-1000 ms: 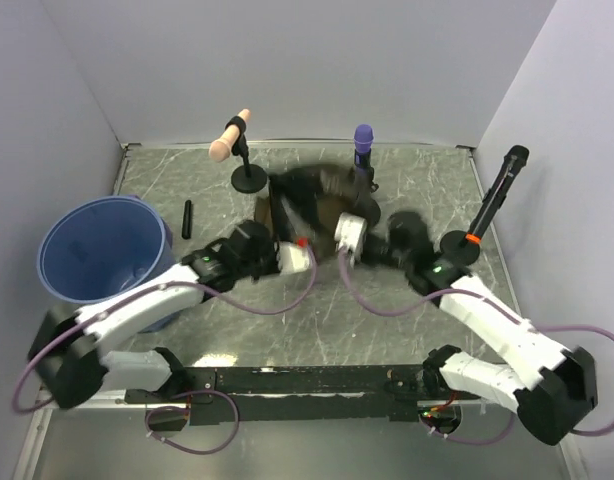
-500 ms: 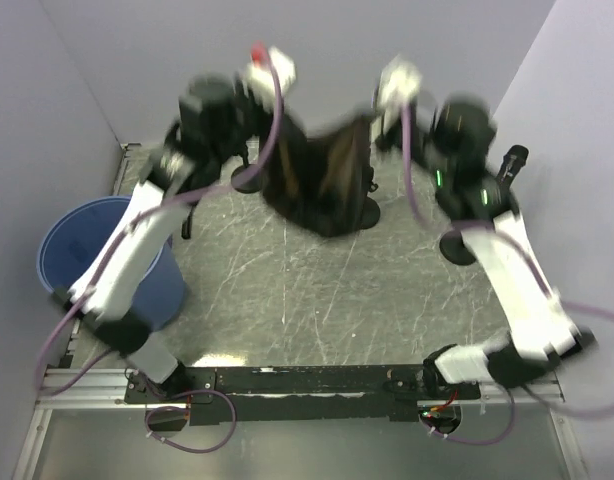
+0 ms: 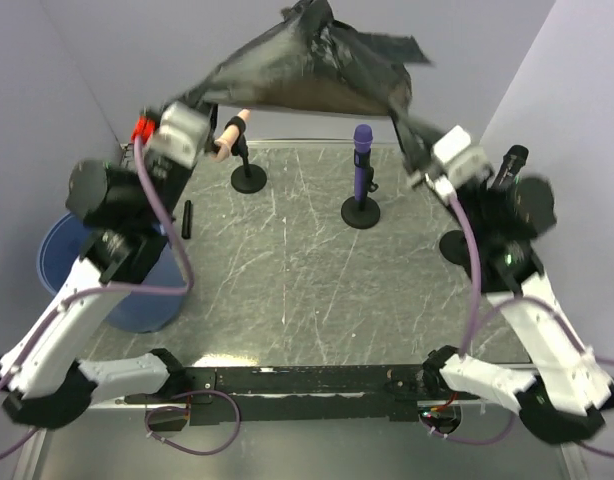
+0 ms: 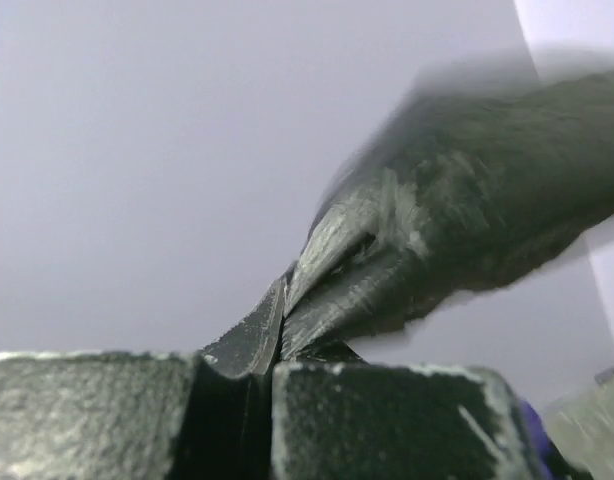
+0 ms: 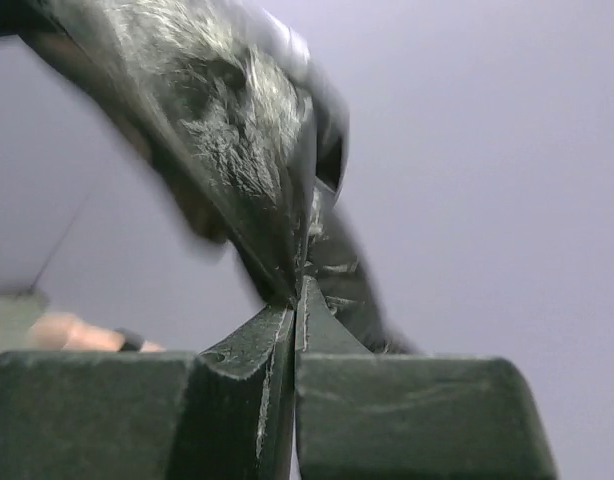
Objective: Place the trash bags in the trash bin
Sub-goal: Unfold the trash bag at the center of the board.
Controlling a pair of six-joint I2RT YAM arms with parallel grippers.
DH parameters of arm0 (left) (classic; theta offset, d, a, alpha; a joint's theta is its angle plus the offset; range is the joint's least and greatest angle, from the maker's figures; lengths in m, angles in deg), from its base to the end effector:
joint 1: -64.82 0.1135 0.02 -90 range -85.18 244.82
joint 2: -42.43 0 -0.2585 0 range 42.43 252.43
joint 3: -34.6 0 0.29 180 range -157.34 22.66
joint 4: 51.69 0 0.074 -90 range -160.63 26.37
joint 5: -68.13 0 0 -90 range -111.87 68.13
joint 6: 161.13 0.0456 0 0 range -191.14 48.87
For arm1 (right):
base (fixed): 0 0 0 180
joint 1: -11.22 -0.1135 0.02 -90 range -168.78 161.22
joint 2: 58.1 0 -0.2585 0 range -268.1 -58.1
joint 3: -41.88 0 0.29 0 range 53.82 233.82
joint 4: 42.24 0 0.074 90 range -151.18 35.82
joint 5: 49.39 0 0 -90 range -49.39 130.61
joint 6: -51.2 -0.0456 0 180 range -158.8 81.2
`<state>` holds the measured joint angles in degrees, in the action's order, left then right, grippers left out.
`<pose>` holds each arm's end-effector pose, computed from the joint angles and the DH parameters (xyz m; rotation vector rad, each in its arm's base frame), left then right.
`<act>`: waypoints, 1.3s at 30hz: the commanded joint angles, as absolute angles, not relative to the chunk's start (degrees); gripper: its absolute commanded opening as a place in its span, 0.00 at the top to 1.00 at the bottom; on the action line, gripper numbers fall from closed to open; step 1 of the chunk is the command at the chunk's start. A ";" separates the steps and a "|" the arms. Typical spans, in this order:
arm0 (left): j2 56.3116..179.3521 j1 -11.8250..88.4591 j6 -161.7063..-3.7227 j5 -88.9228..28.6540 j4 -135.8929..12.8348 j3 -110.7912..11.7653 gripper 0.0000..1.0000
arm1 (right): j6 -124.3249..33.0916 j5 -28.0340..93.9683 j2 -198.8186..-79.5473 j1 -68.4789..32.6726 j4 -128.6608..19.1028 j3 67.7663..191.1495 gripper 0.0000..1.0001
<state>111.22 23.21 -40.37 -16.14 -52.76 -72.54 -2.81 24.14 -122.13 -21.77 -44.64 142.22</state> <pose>0.1891 -0.1619 0.6067 0.4682 0.7974 -0.1297 0.1928 0.1405 0.5833 -0.7676 0.6513 0.0928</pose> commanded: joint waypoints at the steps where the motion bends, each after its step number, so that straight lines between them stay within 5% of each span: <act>1: 112.63 23.07 -44.23 -19.22 -68.20 -52.70 0.99 | -7.93 32.85 -119.18 -22.70 -55.87 121.63 1.00; 3: 118.33 23.24 -46.34 -30.86 -93.31 -50.74 0.99 | -11.89 27.55 -123.56 -22.97 -77.28 119.40 1.00; 5: 122.39 23.24 -48.35 -40.47 -104.90 -48.98 0.99 | -15.50 18.76 -120.27 -22.35 -80.99 110.12 1.00; 13: 116.70 26.32 -57.24 -28.83 -94.24 -55.82 0.99 | -16.30 19.68 -114.96 -22.00 -81.80 116.82 1.00; 20: 127.83 28.16 -57.86 -10.57 -87.71 -83.80 0.99 | -15.07 35.49 -135.67 -16.74 -72.82 150.96 1.00; 23: 135.65 29.57 -59.01 -5.45 -88.07 -103.84 0.99 | -16.74 37.27 -145.88 -13.22 -74.92 173.54 1.00; 26: 136.04 29.31 -56.90 -5.96 -78.01 -111.11 0.99 | -15.07 35.52 -149.42 -13.47 -70.21 185.73 1.00; 28: 131.05 28.17 -54.19 -8.06 -65.73 -104.92 0.99 | -13.68 31.76 -146.10 -14.70 -61.97 183.40 1.00; 33: 115.40 24.84 -46.72 -18.17 -43.34 -75.40 0.99 | -2.08 25.76 -129.32 -21.02 -40.05 153.90 1.00; 37: 108.61 23.95 -40.05 -23.45 -61.34 -44.55 0.99 | -2.84 31.62 -118.77 -22.61 -49.82 122.83 1.00; 39: 111.66 23.60 -38.44 -27.56 -80.99 -37.84 0.99 | -2.68 29.82 -121.45 -23.14 -76.11 117.74 1.00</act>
<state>105.67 24.09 -45.73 -19.24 -52.50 -53.55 -4.52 29.10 -118.94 -22.62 -47.97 131.49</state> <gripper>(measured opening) 0.012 0.004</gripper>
